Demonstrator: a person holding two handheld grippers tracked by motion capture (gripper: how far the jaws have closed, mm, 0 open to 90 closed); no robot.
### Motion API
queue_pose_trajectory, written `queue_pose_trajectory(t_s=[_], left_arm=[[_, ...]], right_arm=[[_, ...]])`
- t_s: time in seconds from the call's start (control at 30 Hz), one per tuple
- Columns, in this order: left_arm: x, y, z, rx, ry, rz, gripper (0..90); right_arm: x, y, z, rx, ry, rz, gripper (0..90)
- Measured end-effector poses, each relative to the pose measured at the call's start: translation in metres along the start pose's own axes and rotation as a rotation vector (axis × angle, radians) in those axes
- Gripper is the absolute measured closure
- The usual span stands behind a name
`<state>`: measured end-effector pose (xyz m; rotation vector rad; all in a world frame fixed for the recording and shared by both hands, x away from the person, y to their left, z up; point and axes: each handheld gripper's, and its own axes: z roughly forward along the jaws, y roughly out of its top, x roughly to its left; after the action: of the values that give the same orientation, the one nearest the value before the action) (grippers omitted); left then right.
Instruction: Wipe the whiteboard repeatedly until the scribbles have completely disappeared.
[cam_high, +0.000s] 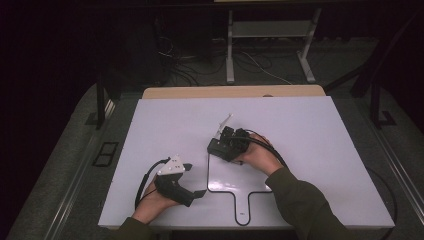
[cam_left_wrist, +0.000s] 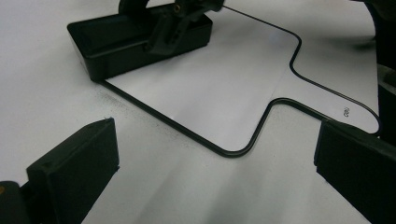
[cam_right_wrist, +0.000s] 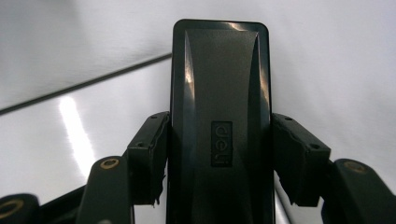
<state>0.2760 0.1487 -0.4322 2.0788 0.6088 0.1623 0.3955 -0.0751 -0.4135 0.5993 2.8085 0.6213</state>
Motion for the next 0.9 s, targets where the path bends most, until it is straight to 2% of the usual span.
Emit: queue_pose_trajectory(t_s=[0.37, 0.4, 0.43, 0.6, 0.73, 0.9], left_arm=[[0.000, 0.000, 0.001, -0.002, 0.001, -0.001, 0.0], [0.000, 0.000, 0.000, -0.001, 0.001, 0.001, 0.0], [0.000, 0.000, 0.000, 0.000, 0.000, 0.001, 0.0], [0.000, 0.000, 0.000, 0.000, -0.001, 0.000, 0.0], [0.001, 0.000, 0.000, -0.001, 0.001, 0.001, 0.0], [0.001, 0.000, -0.001, -0.002, 0.002, -0.002, 0.0]], right_arm=[[0.024, -0.002, -0.004, -0.006, 0.075, -0.046, 39.3], [0.024, -0.003, -0.005, -0.005, 0.071, -0.057, 39.3], [0.026, -0.003, -0.005, -0.010, 0.082, -0.043, 39.3], [0.021, -0.005, -0.005, -0.024, 0.102, -0.039, 39.4], [0.017, -0.006, -0.005, -0.029, 0.126, -0.009, 39.4], [0.011, -0.008, -0.008, -0.037, 0.135, 0.018, 39.4]])
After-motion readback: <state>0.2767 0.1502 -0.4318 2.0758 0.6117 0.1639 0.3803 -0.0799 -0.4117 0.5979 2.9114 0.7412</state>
